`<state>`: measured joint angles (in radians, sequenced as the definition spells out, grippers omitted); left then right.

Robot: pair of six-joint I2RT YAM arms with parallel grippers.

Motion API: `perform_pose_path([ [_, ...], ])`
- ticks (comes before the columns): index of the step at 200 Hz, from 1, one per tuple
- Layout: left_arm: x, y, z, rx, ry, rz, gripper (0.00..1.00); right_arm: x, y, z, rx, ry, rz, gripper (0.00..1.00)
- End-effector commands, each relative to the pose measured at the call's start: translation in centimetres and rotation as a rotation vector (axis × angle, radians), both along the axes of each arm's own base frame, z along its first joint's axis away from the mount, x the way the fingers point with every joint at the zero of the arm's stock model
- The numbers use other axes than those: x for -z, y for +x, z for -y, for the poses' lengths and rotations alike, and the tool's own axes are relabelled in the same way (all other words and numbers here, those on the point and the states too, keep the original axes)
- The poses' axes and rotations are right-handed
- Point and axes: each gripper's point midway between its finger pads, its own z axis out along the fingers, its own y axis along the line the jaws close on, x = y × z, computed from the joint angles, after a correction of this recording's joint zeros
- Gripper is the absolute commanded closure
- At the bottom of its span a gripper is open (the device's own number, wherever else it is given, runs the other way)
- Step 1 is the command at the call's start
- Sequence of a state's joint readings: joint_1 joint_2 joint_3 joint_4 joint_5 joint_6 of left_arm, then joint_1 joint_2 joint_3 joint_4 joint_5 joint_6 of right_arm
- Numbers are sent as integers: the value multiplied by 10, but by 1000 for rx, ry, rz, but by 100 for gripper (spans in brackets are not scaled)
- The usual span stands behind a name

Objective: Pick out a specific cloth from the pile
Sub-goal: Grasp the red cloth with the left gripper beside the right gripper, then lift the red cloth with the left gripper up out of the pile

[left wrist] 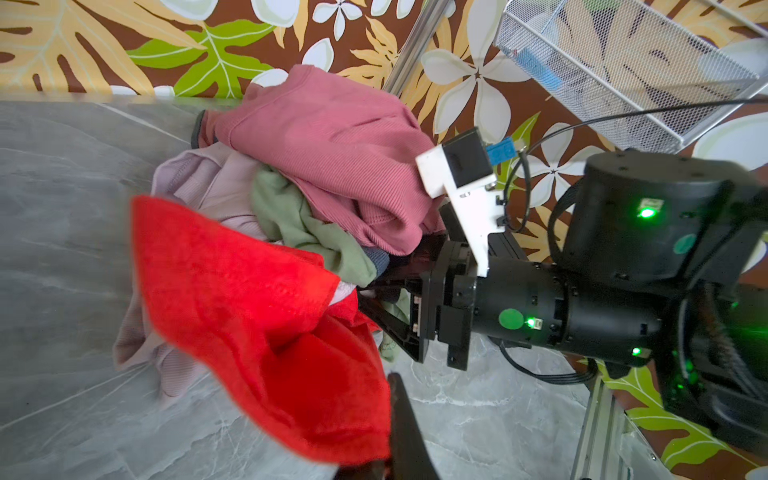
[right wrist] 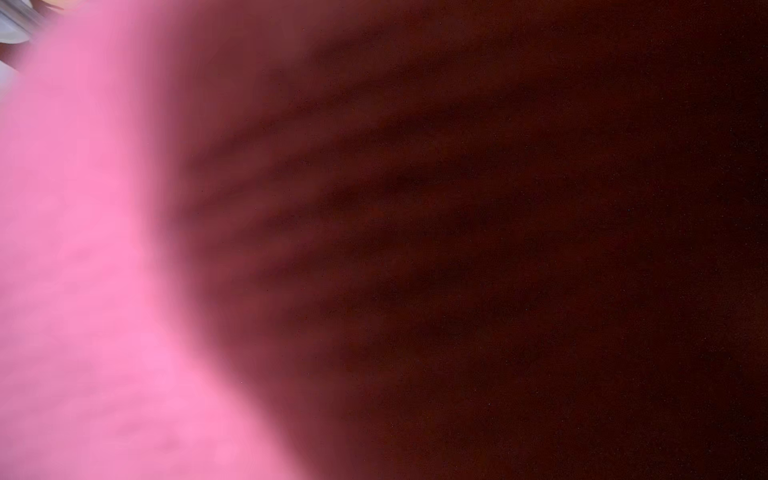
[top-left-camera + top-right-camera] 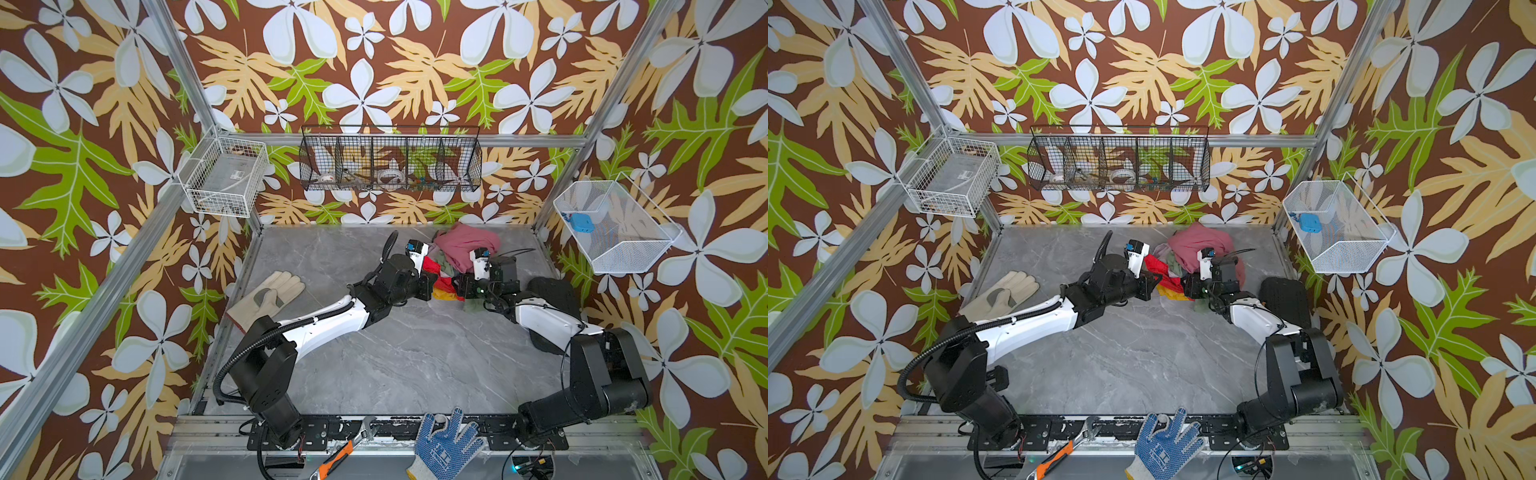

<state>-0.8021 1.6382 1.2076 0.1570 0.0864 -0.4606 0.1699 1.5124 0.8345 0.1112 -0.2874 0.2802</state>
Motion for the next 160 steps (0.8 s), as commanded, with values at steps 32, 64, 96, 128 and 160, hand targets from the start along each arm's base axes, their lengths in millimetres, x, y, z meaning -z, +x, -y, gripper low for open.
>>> perform_pose_path([
  [32, -45, -2, -17, -38, -3, 99, 100, 5, 2, 10, 41, -34, 5, 35],
  [64, -78, -9, -21, -28, -58, 140, 100, 8, 4, 14, 65, -39, 3, 35],
  [96, -109, -14, -25, -24, -105, 181, 100, 12, 5, 19, 96, -53, 1, 33],
  [128, -132, -17, -32, -39, -114, 223, 100, 17, 7, 23, 116, -70, -14, 32],
  [160, -137, -16, -33, -45, -100, 224, 100, 20, 10, 24, 126, -69, -20, 32],
])
